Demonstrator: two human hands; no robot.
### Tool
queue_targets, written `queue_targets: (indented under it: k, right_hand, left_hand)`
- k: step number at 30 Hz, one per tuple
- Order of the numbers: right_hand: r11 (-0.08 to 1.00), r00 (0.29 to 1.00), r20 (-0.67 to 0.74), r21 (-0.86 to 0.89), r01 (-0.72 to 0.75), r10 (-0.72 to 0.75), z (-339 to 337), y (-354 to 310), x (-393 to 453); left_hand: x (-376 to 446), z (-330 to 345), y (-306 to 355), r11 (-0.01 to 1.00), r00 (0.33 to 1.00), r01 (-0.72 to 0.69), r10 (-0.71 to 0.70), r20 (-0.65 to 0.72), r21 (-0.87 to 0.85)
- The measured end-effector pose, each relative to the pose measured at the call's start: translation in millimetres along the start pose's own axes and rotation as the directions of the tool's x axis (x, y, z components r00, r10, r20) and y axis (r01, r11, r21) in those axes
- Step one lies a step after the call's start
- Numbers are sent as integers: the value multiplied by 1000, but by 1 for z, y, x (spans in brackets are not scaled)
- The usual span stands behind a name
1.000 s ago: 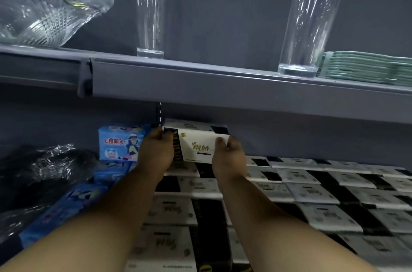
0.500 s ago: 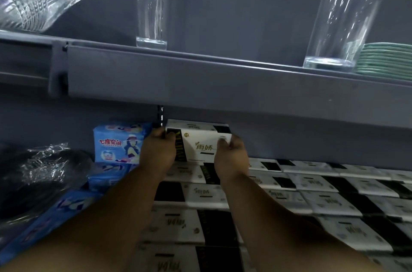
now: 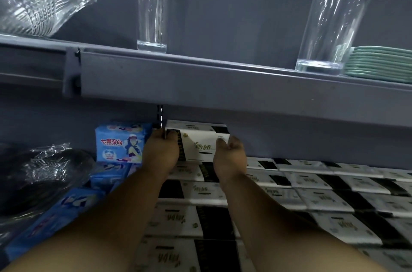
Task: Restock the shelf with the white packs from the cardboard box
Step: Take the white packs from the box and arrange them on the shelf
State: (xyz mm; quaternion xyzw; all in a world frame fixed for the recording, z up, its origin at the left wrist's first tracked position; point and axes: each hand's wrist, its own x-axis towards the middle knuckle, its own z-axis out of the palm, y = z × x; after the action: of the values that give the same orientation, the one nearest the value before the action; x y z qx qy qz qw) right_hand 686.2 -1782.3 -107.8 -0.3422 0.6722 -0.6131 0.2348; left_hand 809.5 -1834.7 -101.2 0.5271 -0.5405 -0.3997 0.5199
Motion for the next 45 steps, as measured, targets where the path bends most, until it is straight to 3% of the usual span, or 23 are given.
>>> queue_targets:
  k: [4,9,16,23,27,33,39,45]
  right_hand:
    - [1000,1000,11,19,-17,17,-9,-10,-12]
    - [997,998,56,74,-3,-1,-24,-25,-30]
    - [986,991,118,161,49,-69,-60,-40,-69]
    - [976,988,148,219,11,-44,-142,-44,-121]
    - [980,983,180,197,1,-37,-204,-33,-159]
    - [988,977,212,153,-9,-24,-292,-11,-202]
    - [980,982,183,197,10,-47,-351,-11,-238]
    - [972,991,119,230,38,-67,-382,8,-277]
  left_hand:
    - [-16,1,13,997,998,44,-46,-31,-57]
    - [-38,1,25,994,997,-8,1,-71,-110]
    - [-104,13,60,990,1000,-3,1,-13,-139]
    - [-204,26,83,987,999,11,-4,44,-158]
    - [-280,38,95,986,996,-68,76,47,-150]
    - [-380,62,110,980,986,-12,44,158,-197]
    - [-441,72,126,981,976,-22,63,207,-194]
    - [-486,86,95,982,944,63,0,329,-180]
